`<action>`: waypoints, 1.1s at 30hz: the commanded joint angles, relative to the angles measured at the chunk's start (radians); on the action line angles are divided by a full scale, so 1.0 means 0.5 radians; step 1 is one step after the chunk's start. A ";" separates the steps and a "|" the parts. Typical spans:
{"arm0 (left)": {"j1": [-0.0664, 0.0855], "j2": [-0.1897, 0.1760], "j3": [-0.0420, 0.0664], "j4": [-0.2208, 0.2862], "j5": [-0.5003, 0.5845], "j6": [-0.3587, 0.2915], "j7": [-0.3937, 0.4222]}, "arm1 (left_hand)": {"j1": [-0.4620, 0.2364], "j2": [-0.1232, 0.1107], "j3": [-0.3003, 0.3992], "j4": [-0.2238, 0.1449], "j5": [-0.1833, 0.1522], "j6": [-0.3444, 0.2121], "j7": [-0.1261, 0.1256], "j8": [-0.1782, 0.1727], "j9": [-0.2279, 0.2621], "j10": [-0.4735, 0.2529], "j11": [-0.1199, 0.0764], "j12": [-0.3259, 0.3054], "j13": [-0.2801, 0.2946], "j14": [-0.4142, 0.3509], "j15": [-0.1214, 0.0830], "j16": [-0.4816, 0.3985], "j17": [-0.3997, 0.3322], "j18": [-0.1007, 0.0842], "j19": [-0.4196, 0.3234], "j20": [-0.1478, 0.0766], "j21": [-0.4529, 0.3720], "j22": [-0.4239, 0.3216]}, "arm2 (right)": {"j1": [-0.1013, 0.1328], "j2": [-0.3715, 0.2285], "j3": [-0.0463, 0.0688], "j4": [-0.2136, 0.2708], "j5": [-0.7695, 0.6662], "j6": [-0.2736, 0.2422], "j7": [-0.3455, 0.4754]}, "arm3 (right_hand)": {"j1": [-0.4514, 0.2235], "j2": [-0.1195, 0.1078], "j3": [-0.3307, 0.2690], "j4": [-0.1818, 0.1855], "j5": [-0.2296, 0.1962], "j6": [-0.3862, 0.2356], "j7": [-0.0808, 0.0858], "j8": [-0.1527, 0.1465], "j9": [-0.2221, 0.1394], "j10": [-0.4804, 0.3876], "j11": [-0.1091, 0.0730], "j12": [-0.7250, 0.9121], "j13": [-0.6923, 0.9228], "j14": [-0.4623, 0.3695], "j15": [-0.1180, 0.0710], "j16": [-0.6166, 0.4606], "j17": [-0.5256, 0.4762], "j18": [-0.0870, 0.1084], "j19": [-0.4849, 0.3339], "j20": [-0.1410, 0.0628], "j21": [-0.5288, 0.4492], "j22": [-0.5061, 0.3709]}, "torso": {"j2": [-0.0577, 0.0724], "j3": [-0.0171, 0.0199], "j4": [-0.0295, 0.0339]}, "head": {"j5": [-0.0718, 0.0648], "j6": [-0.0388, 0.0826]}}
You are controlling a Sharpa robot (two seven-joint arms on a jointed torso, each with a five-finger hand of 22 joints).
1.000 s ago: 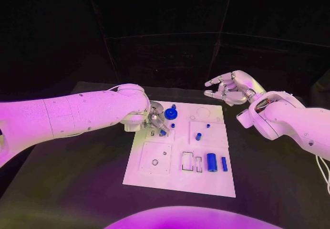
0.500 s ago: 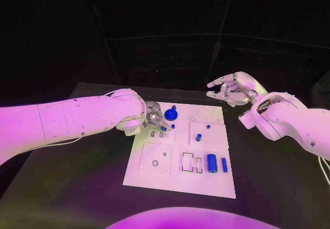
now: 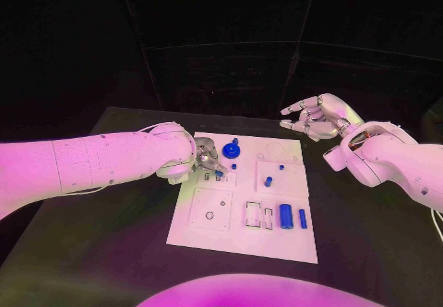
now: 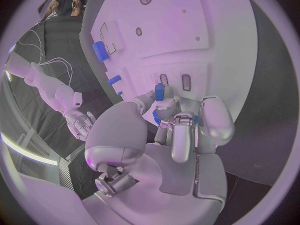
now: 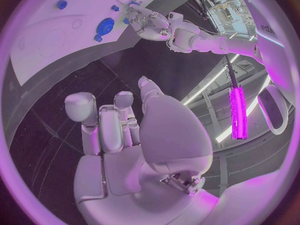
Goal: Assemble the parts on the task board
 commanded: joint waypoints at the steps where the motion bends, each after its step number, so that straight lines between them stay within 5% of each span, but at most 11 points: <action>1: -0.005 -0.007 -0.004 0.011 -0.089 0.075 -0.001 | 0.009 0.006 0.268 -0.259 -0.010 -0.001 0.002 0.007 -0.002 0.005 -0.011 -0.007 -0.002 0.206 0.009 0.011 0.504 -0.015 -0.002 0.001 0.001 -0.003 | 0.004 -0.001 0.001 0.003 0.009 0.014 0.008 | -0.009 0.016 -0.006 0.000 0.010 0.003 -0.007 0.011 -0.002 -0.005 -0.002 -0.006 0.001 0.068 -0.015 -0.010 0.003 0.008 -0.003 -0.006 -0.012 0.000 | 0.002 0.0010 -0.002 | 0.001 -0.003; 14: -0.014 -0.076 -0.005 0.056 -0.137 0.151 -0.013 | 0.010 0.002 0.279 -0.263 -0.010 -0.002 0.001 0.010 0.002 0.005 -0.013 -0.007 -0.003 0.206 0.007 0.010 0.504 -0.015 -0.002 0.000 0.001 -0.002 | 0.004 0.003 0.001 0.001 0.009 0.014 0.012 | -0.010 0.017 -0.006 0.001 0.012 0.003 -0.007 0.011 -0.002 -0.003 -0.002 -0.003 0.003 0.068 -0.015 -0.009 0.004 0.008 -0.002 -0.006 -0.012 0.000 | -0.001 -0.0009 0.000 | 0.009 -0.013; 33: -0.016 -0.053 -0.005 0.048 -0.142 0.190 -0.015 | 0.008 -0.003 0.284 -0.265 -0.011 -0.001 0.001 0.013 0.004 0.003 -0.013 -0.010 -0.007 0.205 0.007 0.010 0.503 -0.014 -0.002 0.000 -0.001 -0.004 | 0.003 0.011 0.001 0.000 0.009 0.011 0.013 | -0.010 0.019 -0.006 0.001 0.014 0.003 -0.007 0.012 -0.002 -0.004 -0.002 -0.005 0.001 0.068 -0.015 -0.011 0.002 0.007 -0.002 -0.006 -0.012 0.001 | 0.000 0.0016 -0.002 | 0.006 -0.019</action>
